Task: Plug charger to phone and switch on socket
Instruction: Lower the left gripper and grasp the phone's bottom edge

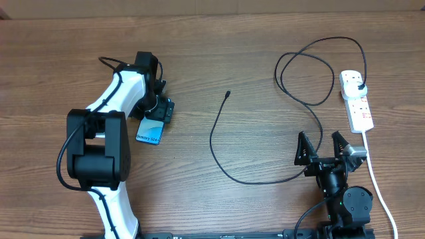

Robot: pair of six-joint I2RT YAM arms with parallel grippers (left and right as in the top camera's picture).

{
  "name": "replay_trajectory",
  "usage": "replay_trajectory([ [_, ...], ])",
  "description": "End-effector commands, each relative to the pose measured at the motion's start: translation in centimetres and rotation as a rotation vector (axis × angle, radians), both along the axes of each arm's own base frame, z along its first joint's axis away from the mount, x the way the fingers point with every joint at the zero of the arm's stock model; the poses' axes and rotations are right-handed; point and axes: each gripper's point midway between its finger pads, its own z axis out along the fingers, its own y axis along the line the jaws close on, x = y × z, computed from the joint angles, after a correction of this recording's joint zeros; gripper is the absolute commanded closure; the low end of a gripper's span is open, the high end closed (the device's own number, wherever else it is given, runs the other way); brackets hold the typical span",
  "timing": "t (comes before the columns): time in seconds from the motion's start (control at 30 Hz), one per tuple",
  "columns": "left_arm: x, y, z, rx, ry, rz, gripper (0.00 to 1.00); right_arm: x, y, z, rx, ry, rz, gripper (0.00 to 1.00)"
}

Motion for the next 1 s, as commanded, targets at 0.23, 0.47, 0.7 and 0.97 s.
replay_trajectory([
  [0.23,-2.4,-0.2,-2.8,0.001,0.078,0.078,0.14,0.0,0.2,-0.2,0.001,-0.004,0.01,0.0],
  [0.47,-2.8,-1.3,-2.8,-0.055,0.102,0.26,0.27,0.0,0.2,-0.2,0.001,-0.004,0.01,0.0],
  [0.7,-3.9,-2.1,-2.6,-0.085,0.162,0.429,0.27,0.0,0.2,-0.2,0.001,-0.004,0.01,0.0],
  [0.97,-4.1,-3.8,-2.3,-0.167,0.205,0.574,0.19,0.0,0.2,-0.2,0.001,-0.004,0.01,0.0],
])
